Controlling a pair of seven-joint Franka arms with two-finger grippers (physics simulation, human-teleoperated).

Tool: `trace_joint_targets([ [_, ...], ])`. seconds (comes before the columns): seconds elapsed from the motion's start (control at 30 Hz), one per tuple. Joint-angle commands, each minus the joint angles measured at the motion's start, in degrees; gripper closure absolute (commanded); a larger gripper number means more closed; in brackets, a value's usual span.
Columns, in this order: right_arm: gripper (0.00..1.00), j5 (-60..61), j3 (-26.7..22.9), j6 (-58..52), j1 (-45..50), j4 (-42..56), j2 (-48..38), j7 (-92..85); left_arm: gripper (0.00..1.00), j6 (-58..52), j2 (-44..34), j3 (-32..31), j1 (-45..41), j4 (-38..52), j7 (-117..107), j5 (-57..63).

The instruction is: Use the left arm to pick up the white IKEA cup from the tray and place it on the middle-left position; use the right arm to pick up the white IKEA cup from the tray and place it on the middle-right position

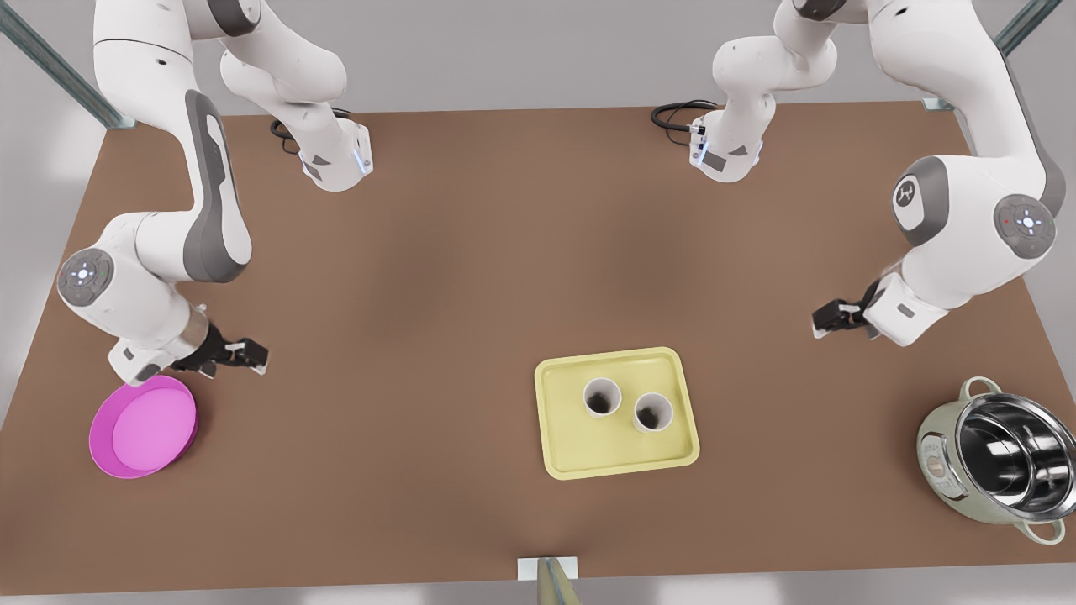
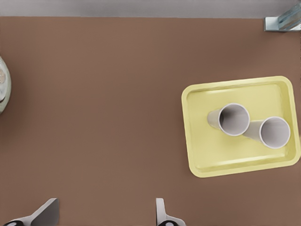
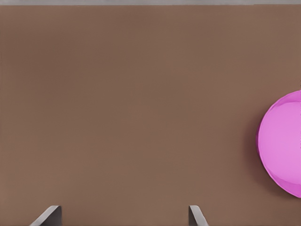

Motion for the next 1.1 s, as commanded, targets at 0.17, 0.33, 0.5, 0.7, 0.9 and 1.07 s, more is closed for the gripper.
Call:
trace_joint_targets([
  [0.17, 0.0, -2.1, 2.9, 4.3, 18.9, 6.1, 0.0, 7.7, 0.0, -4.3, 0.5, -2.4, -5.7, 5.1, -7.9, -2.2],
  [0.33, 0.0, -12.8, 3.0, 4.6, 33.0, 13.0, 7.7, 9.1, 0.0, -4.9, 13.6, -3.5, -23.5, 13.4, -26.1, 6.3],
  [0.5, 0.0, -7.7, 2.5, -9.0, 32.5, 33.2, 18.7, 5.4, 0.0, 5.6, 22.2, -0.6, -17.5, 15.2, -24.3, 6.3],
  [0.7, 0.0, -6.1, 4.8, -8.9, 32.8, 37.3, 24.3, 5.0, 0.0, 12.4, 28.7, 0.2, -17.1, 20.1, -20.0, 6.3],
  [0.9, 0.0, -6.0, 9.2, -2.1, 33.8, 42.0, 32.0, 10.4, 0.0, 16.0, 30.5, -0.2, -17.1, 19.4, -20.7, 5.6],
  [1.07, 0.0, -6.0, 9.9, 8.5, 35.8, 45.2, 38.3, 14.1, 0.0, 18.6, 34.2, -0.6, -17.4, 17.7, -19.7, 5.5],
])
